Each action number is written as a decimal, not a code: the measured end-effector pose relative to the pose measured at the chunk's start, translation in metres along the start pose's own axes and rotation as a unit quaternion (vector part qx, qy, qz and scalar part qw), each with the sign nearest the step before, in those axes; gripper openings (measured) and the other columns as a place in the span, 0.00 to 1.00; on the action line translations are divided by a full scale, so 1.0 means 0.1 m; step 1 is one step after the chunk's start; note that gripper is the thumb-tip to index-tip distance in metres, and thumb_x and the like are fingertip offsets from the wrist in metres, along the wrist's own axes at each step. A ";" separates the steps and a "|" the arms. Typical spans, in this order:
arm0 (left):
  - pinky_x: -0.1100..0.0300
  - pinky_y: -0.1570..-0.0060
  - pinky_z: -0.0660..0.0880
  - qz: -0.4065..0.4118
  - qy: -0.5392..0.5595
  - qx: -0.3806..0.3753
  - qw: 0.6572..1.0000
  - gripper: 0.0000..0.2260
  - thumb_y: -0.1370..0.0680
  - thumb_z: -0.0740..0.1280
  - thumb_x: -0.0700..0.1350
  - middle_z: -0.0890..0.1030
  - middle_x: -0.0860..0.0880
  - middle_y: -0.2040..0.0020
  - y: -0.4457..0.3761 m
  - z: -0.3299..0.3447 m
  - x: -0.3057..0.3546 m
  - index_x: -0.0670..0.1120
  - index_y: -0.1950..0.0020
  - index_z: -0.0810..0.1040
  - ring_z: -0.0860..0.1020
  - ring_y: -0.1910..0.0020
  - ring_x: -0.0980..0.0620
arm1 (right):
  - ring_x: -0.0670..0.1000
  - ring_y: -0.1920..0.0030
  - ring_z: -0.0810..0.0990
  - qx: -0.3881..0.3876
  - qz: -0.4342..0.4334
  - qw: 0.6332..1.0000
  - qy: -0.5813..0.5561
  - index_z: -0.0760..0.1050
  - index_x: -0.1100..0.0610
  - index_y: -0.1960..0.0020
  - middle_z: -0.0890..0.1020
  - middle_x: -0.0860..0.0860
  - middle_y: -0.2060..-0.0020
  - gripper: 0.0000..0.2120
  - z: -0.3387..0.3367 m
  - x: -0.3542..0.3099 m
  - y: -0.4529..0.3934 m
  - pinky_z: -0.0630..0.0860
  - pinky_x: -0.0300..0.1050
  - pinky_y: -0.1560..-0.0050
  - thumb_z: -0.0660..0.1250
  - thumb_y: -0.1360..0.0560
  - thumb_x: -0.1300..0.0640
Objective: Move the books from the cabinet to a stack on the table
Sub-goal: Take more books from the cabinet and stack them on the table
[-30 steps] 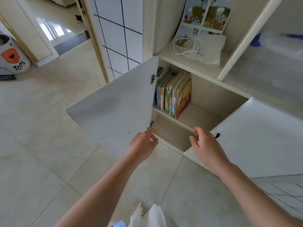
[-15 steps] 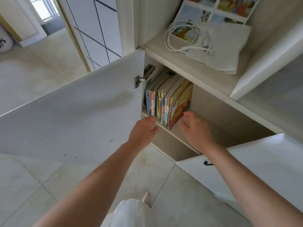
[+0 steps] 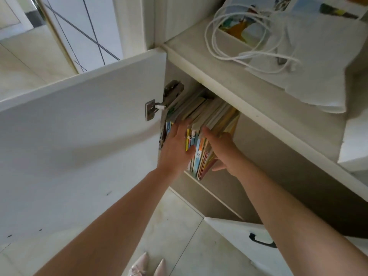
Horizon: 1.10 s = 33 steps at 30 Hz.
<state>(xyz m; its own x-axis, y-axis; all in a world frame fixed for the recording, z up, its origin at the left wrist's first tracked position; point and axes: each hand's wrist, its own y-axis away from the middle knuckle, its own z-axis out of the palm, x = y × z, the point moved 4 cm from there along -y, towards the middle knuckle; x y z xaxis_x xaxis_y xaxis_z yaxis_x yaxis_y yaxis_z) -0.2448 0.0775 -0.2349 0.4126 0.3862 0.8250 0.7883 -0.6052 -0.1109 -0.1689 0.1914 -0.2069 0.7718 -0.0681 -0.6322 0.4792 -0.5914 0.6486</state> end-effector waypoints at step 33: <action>0.50 0.49 0.79 0.040 0.040 0.087 0.995 0.26 0.31 0.76 0.45 0.77 0.47 0.41 -0.06 0.33 0.00 0.46 0.37 0.71 0.77 0.43 0.48 | 0.50 0.63 0.76 0.105 -0.030 0.992 -0.062 0.60 0.58 0.35 0.72 0.52 0.57 0.17 -0.29 0.42 0.05 0.79 0.41 0.71 0.57 0.20 0.50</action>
<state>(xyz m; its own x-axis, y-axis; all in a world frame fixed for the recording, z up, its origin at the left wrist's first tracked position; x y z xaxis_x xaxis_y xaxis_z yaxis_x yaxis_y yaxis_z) -0.2348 0.1044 -0.2522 0.4444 0.2808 0.8507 0.8248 -0.4987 -0.2663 -0.1219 0.2093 -0.2177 0.6803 -0.1179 -0.7234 0.4152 -0.7514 0.5129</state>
